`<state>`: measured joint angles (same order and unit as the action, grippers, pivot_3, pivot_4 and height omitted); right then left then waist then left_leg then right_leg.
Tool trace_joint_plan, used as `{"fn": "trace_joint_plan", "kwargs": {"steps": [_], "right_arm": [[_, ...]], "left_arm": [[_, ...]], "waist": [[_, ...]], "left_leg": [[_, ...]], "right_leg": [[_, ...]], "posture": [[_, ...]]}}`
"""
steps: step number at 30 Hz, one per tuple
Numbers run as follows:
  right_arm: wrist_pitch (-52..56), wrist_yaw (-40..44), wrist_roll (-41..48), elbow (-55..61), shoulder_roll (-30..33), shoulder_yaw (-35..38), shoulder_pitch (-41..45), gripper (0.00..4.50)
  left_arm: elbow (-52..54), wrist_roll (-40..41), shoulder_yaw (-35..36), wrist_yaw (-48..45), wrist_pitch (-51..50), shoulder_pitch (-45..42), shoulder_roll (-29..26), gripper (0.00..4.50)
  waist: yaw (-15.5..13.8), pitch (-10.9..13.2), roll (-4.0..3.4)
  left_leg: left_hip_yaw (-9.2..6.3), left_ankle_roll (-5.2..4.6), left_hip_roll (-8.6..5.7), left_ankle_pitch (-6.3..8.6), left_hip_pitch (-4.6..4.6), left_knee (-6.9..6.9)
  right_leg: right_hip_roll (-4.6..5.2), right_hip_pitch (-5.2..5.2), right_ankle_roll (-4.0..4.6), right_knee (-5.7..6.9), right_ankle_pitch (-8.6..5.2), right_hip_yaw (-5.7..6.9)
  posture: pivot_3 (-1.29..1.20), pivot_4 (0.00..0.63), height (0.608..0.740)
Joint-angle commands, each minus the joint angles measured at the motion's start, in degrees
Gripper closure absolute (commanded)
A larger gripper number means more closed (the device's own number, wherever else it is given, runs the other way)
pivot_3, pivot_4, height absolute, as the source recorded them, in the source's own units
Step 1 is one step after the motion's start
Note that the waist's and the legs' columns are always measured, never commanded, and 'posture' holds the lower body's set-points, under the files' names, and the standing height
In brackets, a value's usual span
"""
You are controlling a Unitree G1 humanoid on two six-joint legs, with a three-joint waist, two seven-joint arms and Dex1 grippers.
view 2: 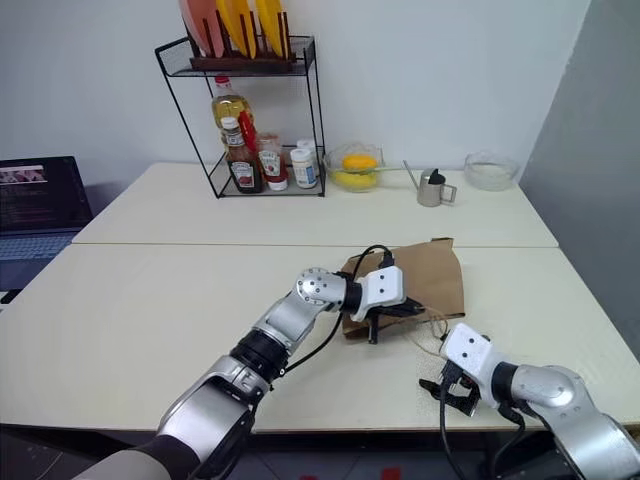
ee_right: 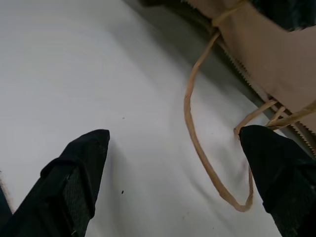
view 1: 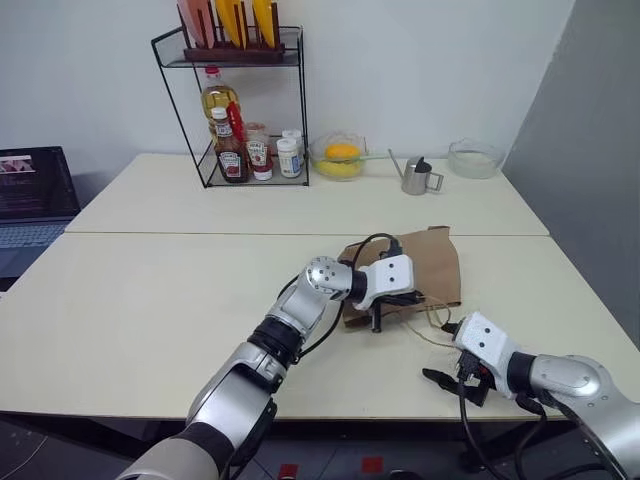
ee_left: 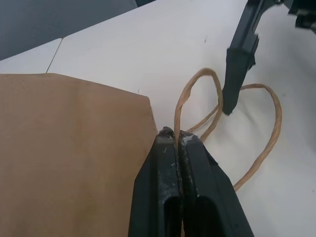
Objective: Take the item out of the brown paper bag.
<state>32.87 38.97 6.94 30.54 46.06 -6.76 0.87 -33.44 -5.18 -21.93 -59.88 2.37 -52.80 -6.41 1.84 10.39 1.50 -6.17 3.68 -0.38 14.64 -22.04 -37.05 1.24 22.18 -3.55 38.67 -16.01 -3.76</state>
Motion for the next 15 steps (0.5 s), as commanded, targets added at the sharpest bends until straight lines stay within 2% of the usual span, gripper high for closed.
{"fn": "trace_joint_plan", "kwargs": {"steps": [1, 3, 5, 13, 14, 15], "right_arm": [[-4.8, -3.4, -5.4, -4.6, -1.3, -1.4, 2.6, 0.19], [-7.1, -3.1, -6.9, -6.0, -0.8, -1.6, 2.4, 0.62], [-7.7, -2.1, -6.5, -5.9, -0.9, -1.0, 1.8, 1.27], [-8.1, 0.0, -6.4, -4.8, -1.4, -1.6, 2.4, 4.27], [-8.2, 0.0, -6.7, -4.8, -1.6, -1.9, 2.4, 4.46], [-8.3, 0.0, -7.0, -4.8, -1.7, -2.2, 2.5, 4.46]], "left_arm": [[4.0, 2.1, 2.1, 1.5, -2.7, -0.3, 0.9, 4.49], [5.1, 2.5, 2.4, 1.7, -4.2, 0.1, 0.1, 4.50], [5.7, 2.5, 2.9, 2.1, -5.3, 0.5, -0.5, 4.50], [7.2, 3.1, 4.3, 3.4, -7.7, 0.4, -1.6, 4.50], [7.4, 3.3, 4.5, 3.8, -8.0, 0.2, -1.7, 4.50], [7.5, 3.4, 4.8, 4.1, -8.3, 0.0, -1.9, 4.50]], "waist": [[0.0, 0.0, 0.00], [-0.1, 0.0, -0.01], [0.0, 0.0, -0.01], [0.0, 0.0, -0.01], [0.0, 0.0, -0.01], [0.0, 0.0, -0.01]], "left_leg": [[0.00, 0.00, 0.00, 0.00, 0.00, 0.00], [0.00, 0.00, -0.01, 0.00, 0.00, 0.00], [0.00, 0.00, -0.01, 0.00, 0.00, 0.00], [-0.01, 0.00, -0.01, 0.00, 0.00, 0.01], [-0.01, 0.00, 0.00, 0.00, 0.00, 0.01], [0.00, 0.00, 0.00, 0.00, 0.00, 0.01]], "right_leg": [[0.00, 0.00, 0.00, 0.00, 0.00, 0.00], [0.00, 0.00, 0.01, 0.01, 0.00, -0.01], [0.00, 0.01, 0.04, 0.00, 0.02, -0.01], [0.00, 0.01, 0.06, 0.00, 0.03, 0.00], [0.01, 0.01, 0.06, 0.00, 0.03, 0.00], [0.00, 0.01, 0.07, 0.00, 0.04, -0.01]], "posture": [[0.00, 0.150, 0.740], [0.00, 0.150, 0.740], [0.00, 0.150, 0.740], [0.00, 0.150, 0.740], [0.00, 0.150, 0.740], [0.00, 0.150, 0.740]]}}
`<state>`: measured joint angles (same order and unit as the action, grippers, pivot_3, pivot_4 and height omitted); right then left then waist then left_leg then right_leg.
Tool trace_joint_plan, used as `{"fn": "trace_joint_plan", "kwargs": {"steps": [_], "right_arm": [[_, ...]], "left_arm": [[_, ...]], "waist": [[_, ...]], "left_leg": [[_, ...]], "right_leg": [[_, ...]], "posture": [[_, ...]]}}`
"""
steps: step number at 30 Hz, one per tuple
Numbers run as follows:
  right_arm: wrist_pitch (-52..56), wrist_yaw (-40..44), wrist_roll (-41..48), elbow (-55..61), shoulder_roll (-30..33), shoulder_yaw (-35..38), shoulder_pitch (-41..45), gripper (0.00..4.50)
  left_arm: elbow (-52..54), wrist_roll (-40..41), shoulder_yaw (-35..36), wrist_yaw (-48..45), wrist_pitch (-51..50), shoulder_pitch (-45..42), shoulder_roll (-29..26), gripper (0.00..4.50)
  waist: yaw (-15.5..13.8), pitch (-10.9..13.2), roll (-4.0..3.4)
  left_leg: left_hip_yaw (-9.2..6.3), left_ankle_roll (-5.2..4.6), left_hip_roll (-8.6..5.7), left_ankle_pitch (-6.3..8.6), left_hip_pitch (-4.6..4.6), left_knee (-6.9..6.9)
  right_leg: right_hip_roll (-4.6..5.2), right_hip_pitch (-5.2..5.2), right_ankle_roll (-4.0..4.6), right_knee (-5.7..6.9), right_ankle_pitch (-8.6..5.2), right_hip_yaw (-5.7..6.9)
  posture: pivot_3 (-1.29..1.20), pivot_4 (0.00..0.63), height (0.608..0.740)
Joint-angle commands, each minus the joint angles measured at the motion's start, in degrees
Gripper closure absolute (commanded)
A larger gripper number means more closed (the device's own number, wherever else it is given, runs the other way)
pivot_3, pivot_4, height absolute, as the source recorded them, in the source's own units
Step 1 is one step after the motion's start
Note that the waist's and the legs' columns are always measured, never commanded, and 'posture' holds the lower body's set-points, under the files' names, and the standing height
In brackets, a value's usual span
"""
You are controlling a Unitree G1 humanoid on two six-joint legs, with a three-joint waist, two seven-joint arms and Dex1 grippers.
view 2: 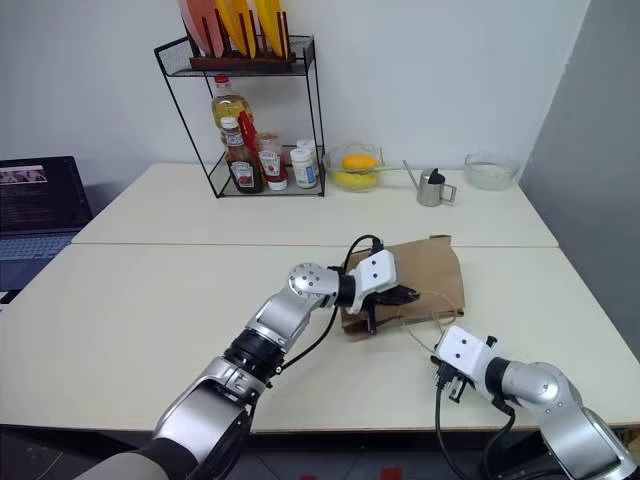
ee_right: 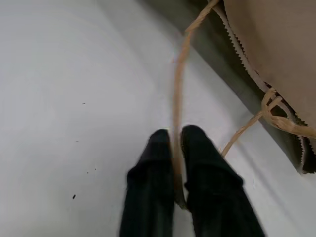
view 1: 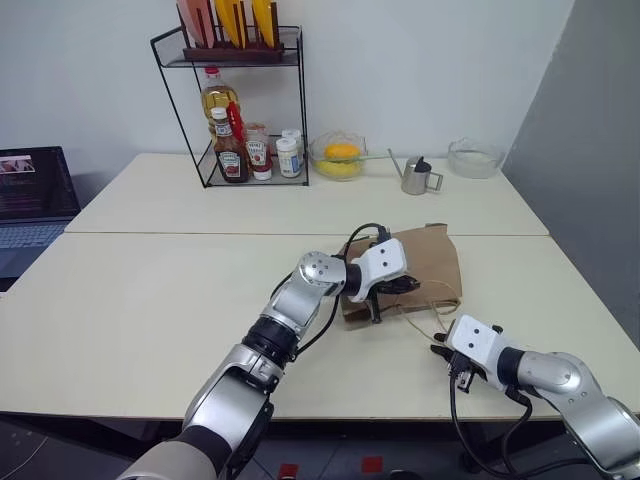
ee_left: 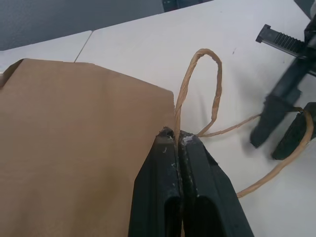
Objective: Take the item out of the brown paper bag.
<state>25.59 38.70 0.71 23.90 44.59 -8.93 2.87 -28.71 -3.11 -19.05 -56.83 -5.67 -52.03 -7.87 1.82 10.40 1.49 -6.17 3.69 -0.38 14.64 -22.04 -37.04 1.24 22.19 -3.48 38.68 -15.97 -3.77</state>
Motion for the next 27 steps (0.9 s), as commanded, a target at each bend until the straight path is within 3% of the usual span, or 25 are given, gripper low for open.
{"fn": "trace_joint_plan", "kwargs": {"steps": [1, 6, 13, 27], "right_arm": [[-1.2, 0.3, -1.3, 1.8, -0.2, -0.5, 0.5, 4.46], [-4.2, 1.7, -7.6, 1.2, 2.0, -6.6, -0.8, 4.46], [-3.9, 1.5, -11.3, 0.7, -1.1, -10.0, 0.1, 4.46], [-3.2, 3.0, -13.2, -0.3, -3.1, -11.8, 1.8, 4.46]], "left_arm": [[2.8, 1.6, 2.4, 1.4, -0.7, -1.1, -0.5, 4.50], [1.6, 4.5, 7.3, 4.8, -2.5, -4.4, -0.8, 4.50], [1.3, 9.2, 13.1, 6.6, -3.6, -10.0, -2.5, 4.50], [-1.6, 10.0, 13.5, 7.1, -1.2, -13.0, -4.6, 4.50]], "waist": [[0.0, 0.0, 0.00], [0.0, 0.0, 0.00], [0.0, 0.0, 0.00], [0.0, 0.0, 0.00]], "left_leg": [[0.00, 0.00, 0.00, 0.00, 0.00, 0.00], [-0.01, 0.00, 0.00, 0.00, -0.01, -0.01], [-0.01, 0.01, 0.01, 0.00, 0.01, 0.00], [-0.02, 0.01, 0.00, -0.01, -0.03, 0.01]], "right_leg": [[0.00, 0.00, 0.00, 0.00, 0.00, 0.01], [0.00, 0.00, -0.03, -0.01, -0.02, 0.01], [-0.01, 0.00, -0.06, -0.01, -0.04, 0.02], [0.00, 0.03, 0.01, -0.05, 0.00, 0.03]], "posture": [[0.00, 0.150, 0.740], [0.00, 0.150, 0.740], [0.00, 0.150, 0.740], [0.00, 0.150, 0.740]]}}
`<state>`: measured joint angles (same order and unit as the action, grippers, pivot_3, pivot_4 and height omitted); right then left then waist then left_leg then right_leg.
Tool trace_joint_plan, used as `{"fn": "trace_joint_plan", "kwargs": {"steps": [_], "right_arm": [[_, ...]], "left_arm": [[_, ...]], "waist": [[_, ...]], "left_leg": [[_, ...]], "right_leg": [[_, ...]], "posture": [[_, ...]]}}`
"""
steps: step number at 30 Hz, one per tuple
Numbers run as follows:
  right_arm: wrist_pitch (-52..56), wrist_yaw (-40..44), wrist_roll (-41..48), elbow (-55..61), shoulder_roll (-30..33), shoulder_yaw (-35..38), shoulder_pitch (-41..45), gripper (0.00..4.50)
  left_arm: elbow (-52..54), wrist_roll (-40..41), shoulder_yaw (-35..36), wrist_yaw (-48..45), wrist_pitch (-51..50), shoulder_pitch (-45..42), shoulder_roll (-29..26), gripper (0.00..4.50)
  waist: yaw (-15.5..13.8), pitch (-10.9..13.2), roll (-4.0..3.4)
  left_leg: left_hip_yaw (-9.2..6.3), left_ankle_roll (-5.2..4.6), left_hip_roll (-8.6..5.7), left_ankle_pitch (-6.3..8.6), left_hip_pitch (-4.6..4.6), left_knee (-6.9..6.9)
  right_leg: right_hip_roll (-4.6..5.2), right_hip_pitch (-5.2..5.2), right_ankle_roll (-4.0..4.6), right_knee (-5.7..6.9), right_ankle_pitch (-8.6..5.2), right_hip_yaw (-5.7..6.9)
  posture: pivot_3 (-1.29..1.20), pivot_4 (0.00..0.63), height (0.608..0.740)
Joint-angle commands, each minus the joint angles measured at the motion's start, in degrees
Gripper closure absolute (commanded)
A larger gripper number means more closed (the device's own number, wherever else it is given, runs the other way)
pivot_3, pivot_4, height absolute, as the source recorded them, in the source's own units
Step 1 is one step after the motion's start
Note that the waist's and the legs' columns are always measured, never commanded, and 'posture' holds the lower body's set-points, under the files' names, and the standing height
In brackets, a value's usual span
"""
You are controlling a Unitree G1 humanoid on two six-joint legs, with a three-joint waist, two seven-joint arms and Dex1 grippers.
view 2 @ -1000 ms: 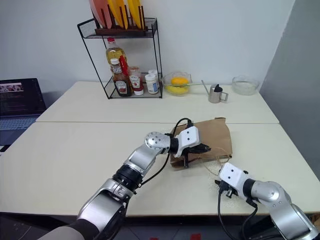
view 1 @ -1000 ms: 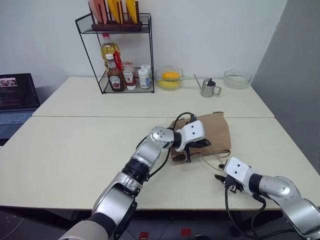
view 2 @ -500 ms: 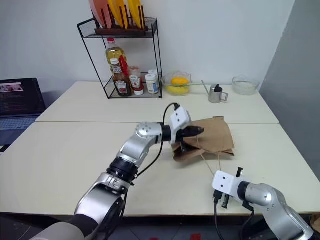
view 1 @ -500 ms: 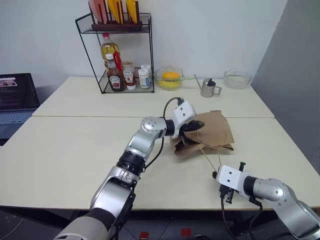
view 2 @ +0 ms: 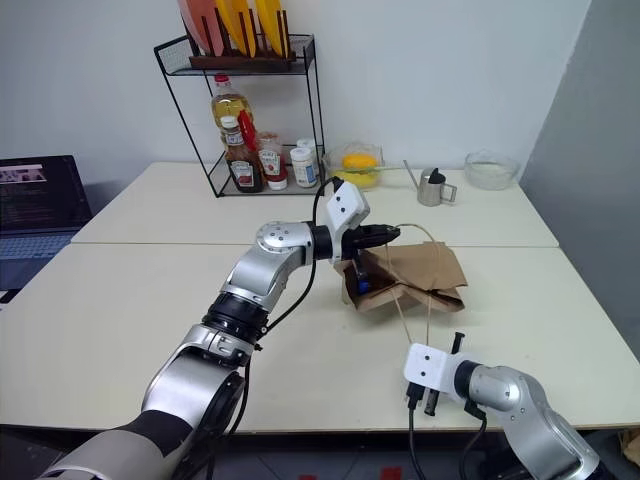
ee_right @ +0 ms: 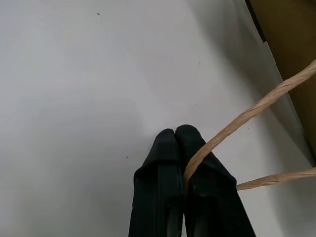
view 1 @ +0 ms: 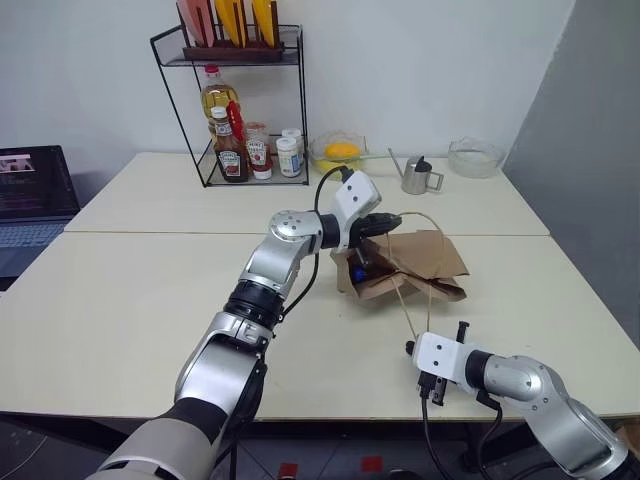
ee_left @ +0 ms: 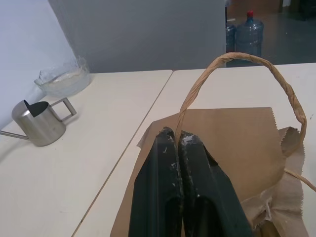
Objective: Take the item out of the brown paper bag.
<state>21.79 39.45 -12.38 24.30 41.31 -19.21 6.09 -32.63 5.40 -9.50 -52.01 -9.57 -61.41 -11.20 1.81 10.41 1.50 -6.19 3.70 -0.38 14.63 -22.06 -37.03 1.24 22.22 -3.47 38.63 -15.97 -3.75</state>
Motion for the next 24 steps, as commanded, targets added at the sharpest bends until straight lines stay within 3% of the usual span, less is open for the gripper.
{"fn": "trace_joint_plan", "kwargs": {"steps": [1, 24], "right_arm": [[0.6, 2.4, 0.0, -0.6, 0.2, -1.4, -1.5, 4.46], [2.5, 5.7, 0.9, 1.6, 1.9, -0.7, -4.8, 4.46]], "left_arm": [[2.2, 1.5, 3.9, 2.3, 2.7, -3.7, -1.3, 4.50], [-2.5, 1.1, 4.3, 3.7, 6.0, -6.1, -1.3, 4.50]], "waist": [[0.0, 0.0, 0.00], [0.0, 0.0, 0.00]], "left_leg": [[0.00, 0.00, 0.00, 0.00, 0.00, 0.00], [-0.01, 0.00, -0.01, 0.00, -0.01, 0.00]], "right_leg": [[0.00, 0.00, 0.00, 0.00, 0.00, 0.00], [0.00, 0.00, -0.01, -0.01, 0.00, 0.01]], "posture": [[0.00, 0.150, 0.740], [0.00, 0.150, 0.740]]}}
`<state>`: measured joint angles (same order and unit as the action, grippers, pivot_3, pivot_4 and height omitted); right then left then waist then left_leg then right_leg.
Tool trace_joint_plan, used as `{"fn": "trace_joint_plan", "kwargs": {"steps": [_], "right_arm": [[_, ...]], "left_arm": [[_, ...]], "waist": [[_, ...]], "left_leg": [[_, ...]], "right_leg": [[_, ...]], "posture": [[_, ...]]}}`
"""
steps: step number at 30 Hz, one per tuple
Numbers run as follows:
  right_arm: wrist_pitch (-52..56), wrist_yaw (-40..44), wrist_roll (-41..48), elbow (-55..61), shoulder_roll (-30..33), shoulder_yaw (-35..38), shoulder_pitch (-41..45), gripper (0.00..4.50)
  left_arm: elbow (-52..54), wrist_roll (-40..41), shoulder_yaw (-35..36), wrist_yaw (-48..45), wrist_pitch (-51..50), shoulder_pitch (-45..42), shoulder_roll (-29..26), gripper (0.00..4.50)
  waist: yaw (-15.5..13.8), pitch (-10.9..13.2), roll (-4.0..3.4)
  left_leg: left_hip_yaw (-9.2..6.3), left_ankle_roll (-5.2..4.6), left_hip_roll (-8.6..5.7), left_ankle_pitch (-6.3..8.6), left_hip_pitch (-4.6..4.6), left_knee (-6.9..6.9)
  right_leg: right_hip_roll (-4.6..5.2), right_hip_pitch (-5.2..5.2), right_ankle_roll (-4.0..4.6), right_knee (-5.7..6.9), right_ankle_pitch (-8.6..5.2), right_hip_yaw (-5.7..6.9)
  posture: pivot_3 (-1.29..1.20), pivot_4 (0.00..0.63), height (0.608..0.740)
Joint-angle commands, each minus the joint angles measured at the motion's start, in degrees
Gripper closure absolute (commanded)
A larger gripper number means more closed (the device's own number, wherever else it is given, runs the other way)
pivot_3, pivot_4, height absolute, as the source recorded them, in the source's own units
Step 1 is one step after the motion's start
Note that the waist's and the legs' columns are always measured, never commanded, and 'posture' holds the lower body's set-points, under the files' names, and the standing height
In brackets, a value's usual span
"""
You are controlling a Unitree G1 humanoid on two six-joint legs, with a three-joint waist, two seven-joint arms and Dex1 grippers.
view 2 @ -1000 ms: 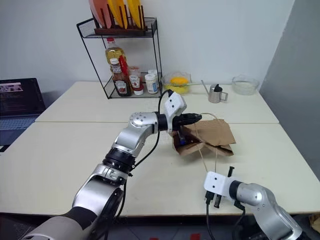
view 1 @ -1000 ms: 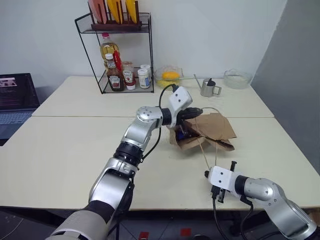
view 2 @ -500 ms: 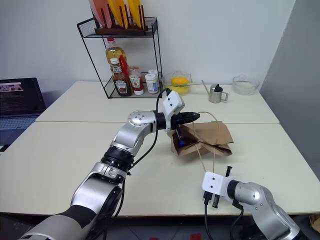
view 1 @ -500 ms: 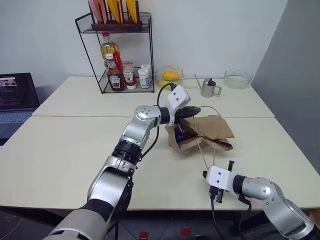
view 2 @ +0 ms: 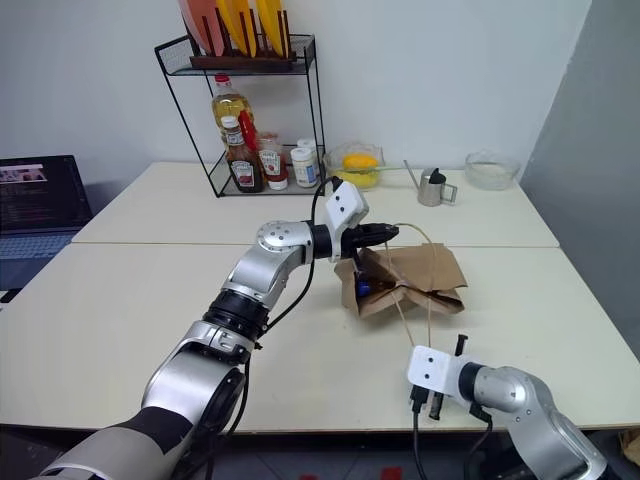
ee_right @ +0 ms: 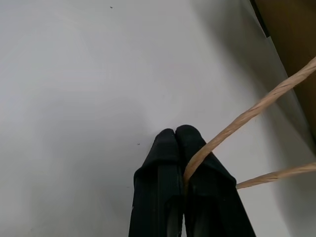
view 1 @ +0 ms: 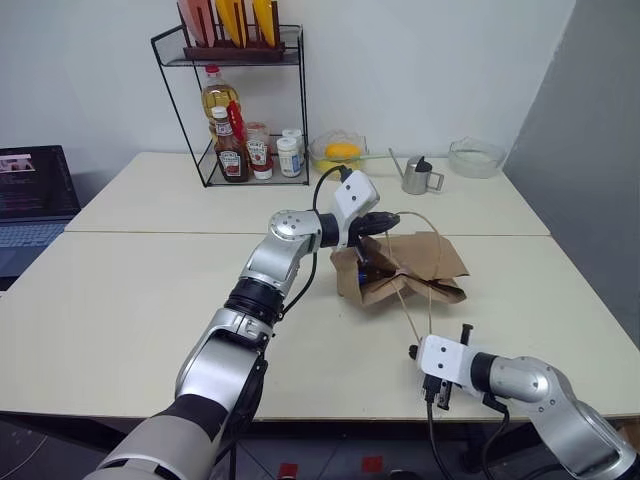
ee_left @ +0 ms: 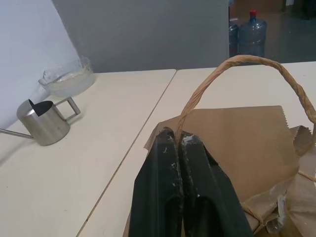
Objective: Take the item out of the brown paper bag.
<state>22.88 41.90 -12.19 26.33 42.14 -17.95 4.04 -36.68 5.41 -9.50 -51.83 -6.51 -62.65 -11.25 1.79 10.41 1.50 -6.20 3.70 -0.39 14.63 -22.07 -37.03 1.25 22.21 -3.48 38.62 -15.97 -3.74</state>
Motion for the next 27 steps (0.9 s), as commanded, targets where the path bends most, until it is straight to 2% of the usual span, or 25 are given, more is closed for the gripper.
{"fn": "trace_joint_plan", "kwargs": {"steps": [1, 27], "right_arm": [[1.5, 3.4, 0.7, -0.4, 1.1, -1.9, -2.8, 4.46], [3.0, 4.2, 0.7, 0.8, 1.0, -2.3, -3.8, 4.46]], "left_arm": [[1.3, 1.0, 4.4, 3.7, 3.2, -4.9, -1.3, 4.50], [-2.1, 1.2, 4.5, 4.8, 5.5, -7.0, -1.4, 4.50]], "waist": [[0.0, 0.0, 0.00], [0.0, 0.0, 0.00]], "left_leg": [[0.00, 0.00, 0.00, 0.00, 0.00, 0.00], [0.00, 0.00, 0.00, 0.00, -0.01, 0.00]], "right_leg": [[0.00, 0.00, 0.00, 0.00, 0.00, 0.00], [0.00, 0.00, -0.01, -0.01, -0.01, 0.00]], "posture": [[0.00, 0.150, 0.740], [0.00, 0.150, 0.740]]}}
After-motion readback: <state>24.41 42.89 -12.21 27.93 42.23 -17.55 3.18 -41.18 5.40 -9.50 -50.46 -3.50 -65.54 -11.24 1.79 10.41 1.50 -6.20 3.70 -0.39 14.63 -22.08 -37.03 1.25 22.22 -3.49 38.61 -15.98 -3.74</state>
